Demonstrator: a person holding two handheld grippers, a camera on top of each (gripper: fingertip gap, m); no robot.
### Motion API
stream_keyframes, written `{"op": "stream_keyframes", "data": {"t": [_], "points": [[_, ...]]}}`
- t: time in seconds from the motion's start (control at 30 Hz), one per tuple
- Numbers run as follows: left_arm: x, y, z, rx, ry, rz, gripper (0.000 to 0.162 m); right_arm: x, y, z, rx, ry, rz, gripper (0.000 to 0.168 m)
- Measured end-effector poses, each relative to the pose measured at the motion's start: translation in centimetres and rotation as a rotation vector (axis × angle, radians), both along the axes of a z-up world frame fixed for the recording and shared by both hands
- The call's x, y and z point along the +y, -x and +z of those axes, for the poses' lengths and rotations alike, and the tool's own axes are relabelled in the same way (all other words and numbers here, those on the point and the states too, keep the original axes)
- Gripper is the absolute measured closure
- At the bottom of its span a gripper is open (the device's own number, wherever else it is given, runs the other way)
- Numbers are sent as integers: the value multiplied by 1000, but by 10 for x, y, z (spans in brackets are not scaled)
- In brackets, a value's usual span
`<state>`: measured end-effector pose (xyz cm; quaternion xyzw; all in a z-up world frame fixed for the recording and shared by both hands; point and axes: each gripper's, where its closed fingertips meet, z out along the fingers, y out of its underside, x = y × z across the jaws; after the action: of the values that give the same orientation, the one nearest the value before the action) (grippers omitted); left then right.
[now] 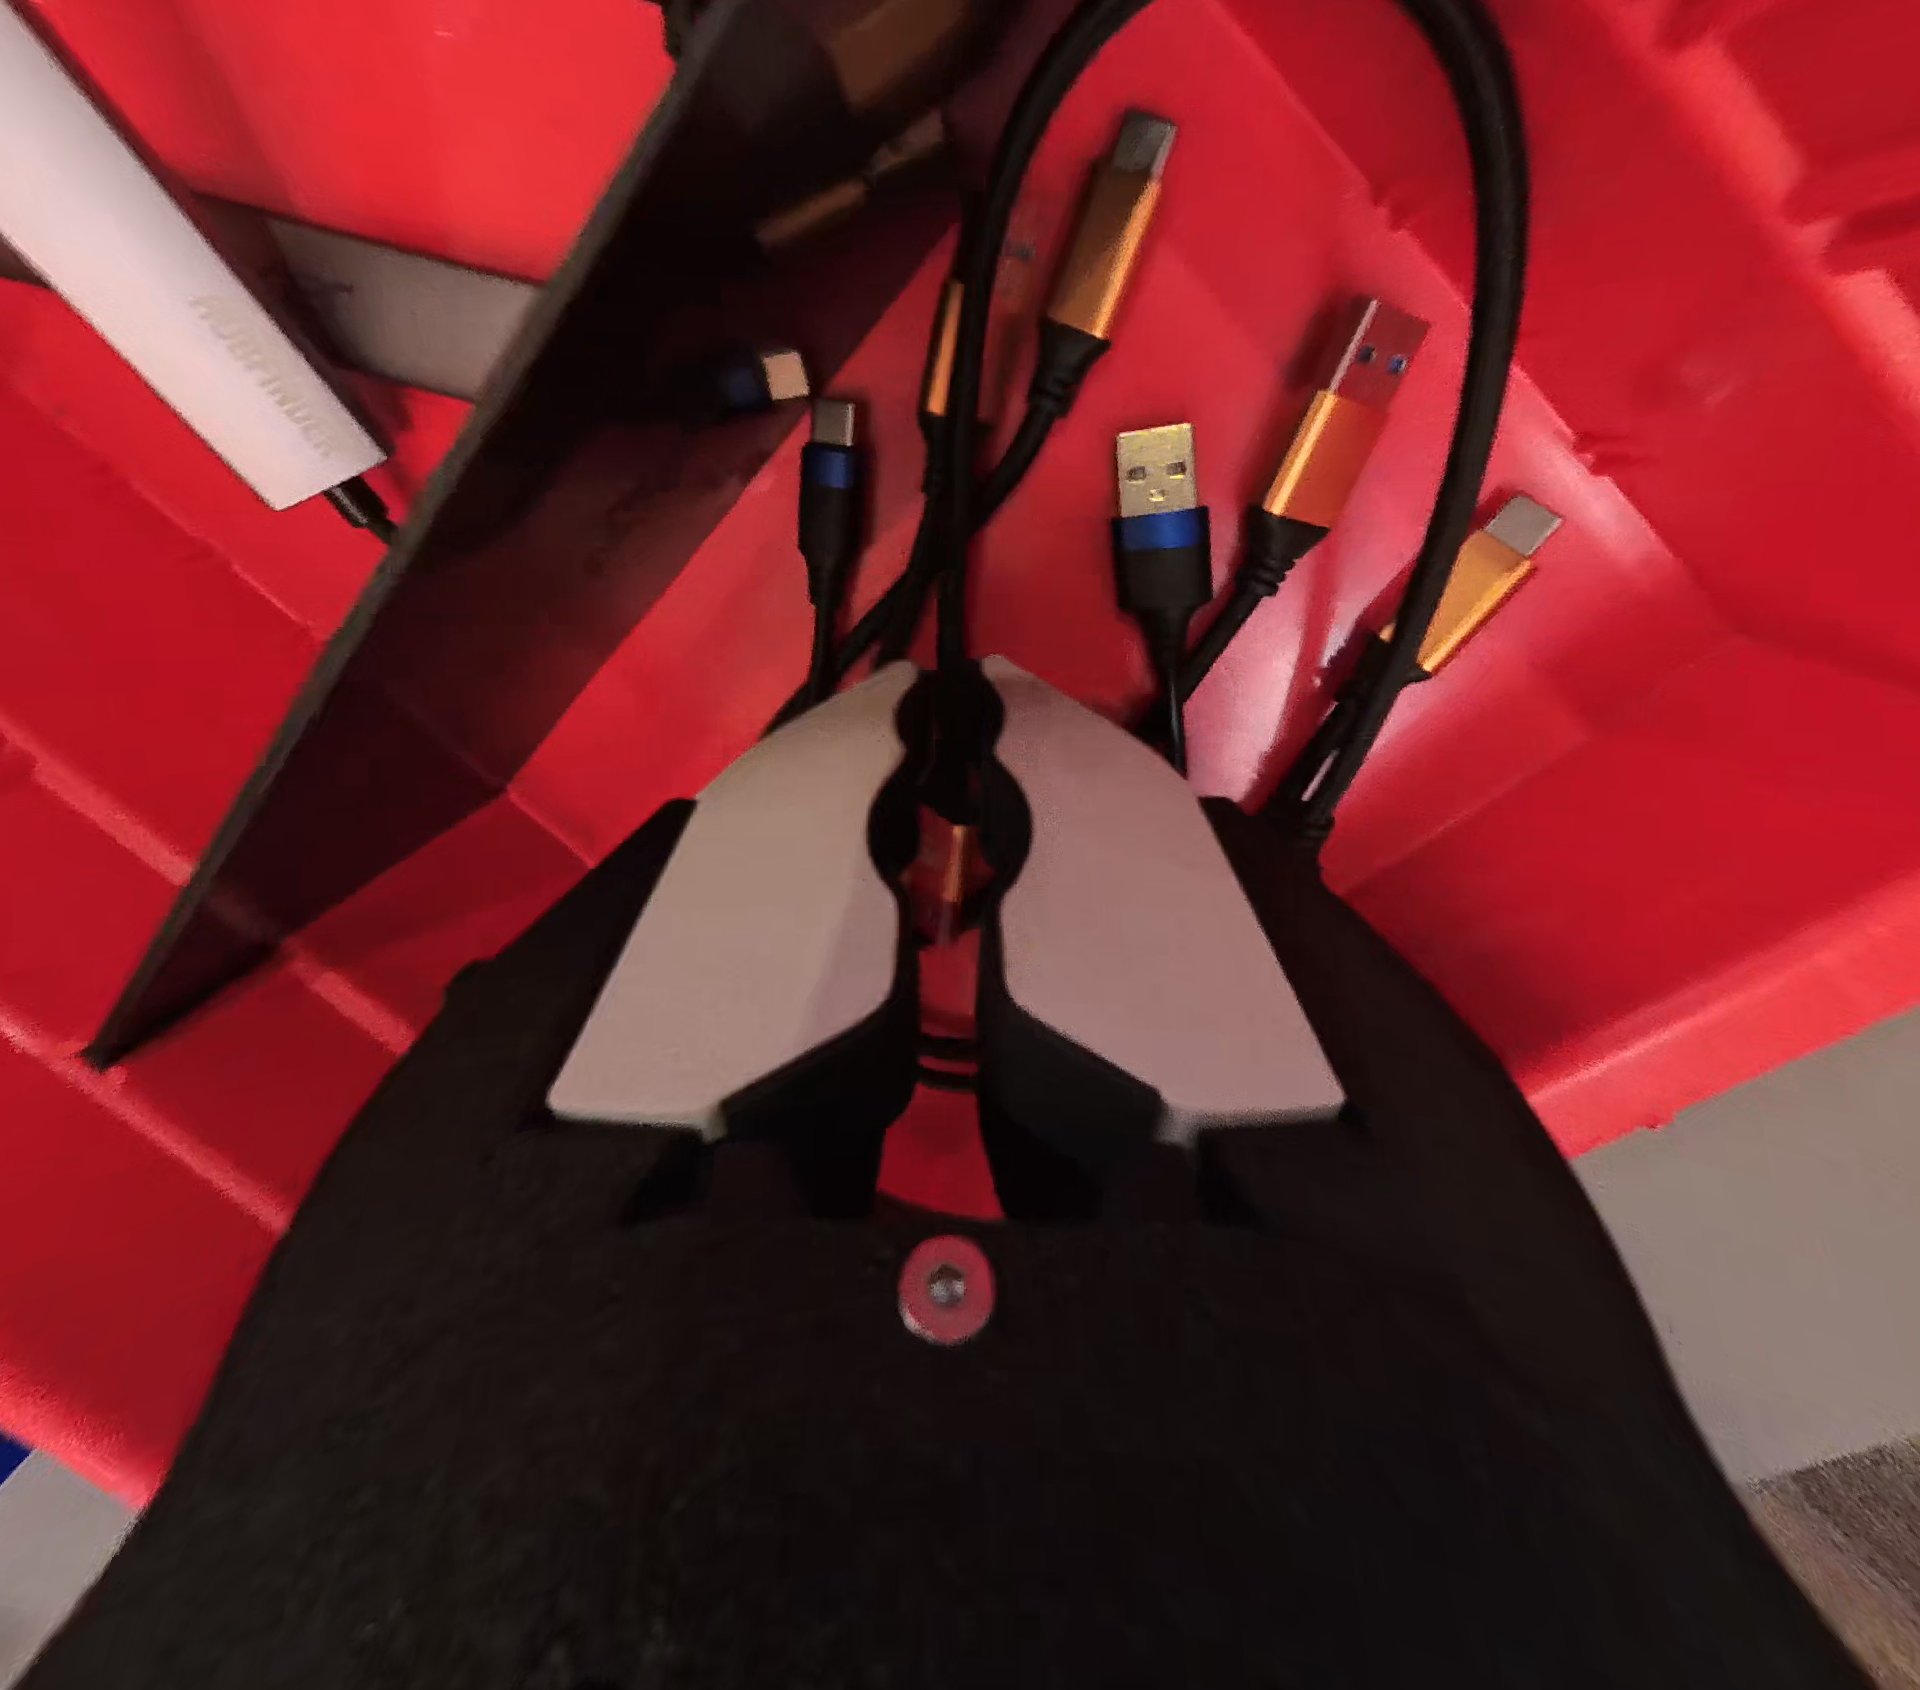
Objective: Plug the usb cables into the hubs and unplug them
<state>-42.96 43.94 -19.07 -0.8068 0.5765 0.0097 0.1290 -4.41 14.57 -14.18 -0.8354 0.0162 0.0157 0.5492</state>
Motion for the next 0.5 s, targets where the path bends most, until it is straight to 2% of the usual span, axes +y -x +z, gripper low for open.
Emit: {"op": "stream_keyframes", "data": {"t": [0.17, 0.27, 0.37, 0.5], "points": [[0, 5, 3, 11, -71, -10, 157, 0, 2, 0, -7, 3, 6, 128], [2, 5, 24, -36, -145, -1, 158, -1, 2, 0, -2, 2, 6, 128], [4, 6, 64, -105, -257, 9, 158, -2, 3, 0, 6, -1, 6, 128], [0, 7, 144, -193, -460, -1, 159, -4, 3, 1, 7, -3, 7, 129]]}}
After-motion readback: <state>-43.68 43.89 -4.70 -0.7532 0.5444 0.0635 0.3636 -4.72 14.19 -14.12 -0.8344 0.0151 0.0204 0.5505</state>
